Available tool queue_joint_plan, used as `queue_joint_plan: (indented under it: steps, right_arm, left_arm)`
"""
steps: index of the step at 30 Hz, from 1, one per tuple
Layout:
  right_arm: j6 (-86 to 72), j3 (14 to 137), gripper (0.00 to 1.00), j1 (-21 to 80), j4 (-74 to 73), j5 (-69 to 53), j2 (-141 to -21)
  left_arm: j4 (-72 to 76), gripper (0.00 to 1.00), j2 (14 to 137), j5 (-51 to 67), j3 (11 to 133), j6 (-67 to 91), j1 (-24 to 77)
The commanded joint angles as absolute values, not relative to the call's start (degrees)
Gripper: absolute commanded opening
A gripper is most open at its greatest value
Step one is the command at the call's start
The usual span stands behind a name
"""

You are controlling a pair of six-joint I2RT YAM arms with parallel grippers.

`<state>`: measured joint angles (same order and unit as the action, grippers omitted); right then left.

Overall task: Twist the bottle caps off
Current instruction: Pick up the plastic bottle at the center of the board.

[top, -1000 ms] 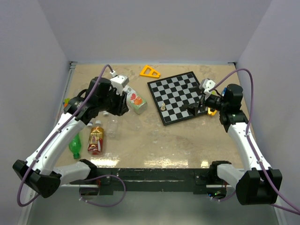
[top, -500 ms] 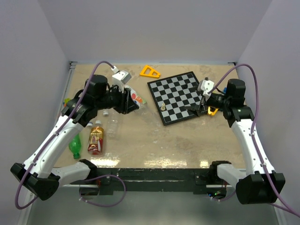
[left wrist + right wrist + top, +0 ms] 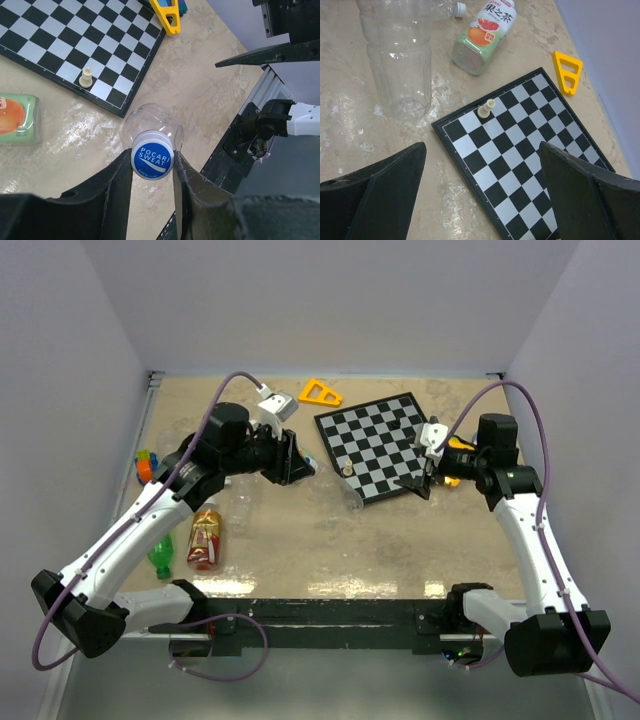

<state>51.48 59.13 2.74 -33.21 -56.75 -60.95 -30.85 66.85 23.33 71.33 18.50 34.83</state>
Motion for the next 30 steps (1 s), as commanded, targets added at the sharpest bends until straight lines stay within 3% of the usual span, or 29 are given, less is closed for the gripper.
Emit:
queue_joint_plan:
  steps: [1,15,30]
  right_arm:
    - [54.5,61.4,0.98,3.1,-35.9,-55.2,-59.6]
    - [51.2,60.6,0.98,8.3,-35.7,-57.5,-59.6]
    - [35.6,58.0,0.98,16.6,-19.9,-56.7,-62.0]
  left_arm:
    - [-24.4,0.0,67.1,22.2,70.7,20.8,35.6]
    - [-15.3,0.0,69.0,21.4,69.0,23.9,38.0]
    - [-5.9,0.0,71.9,18.9,67.8,29.1,40.8]
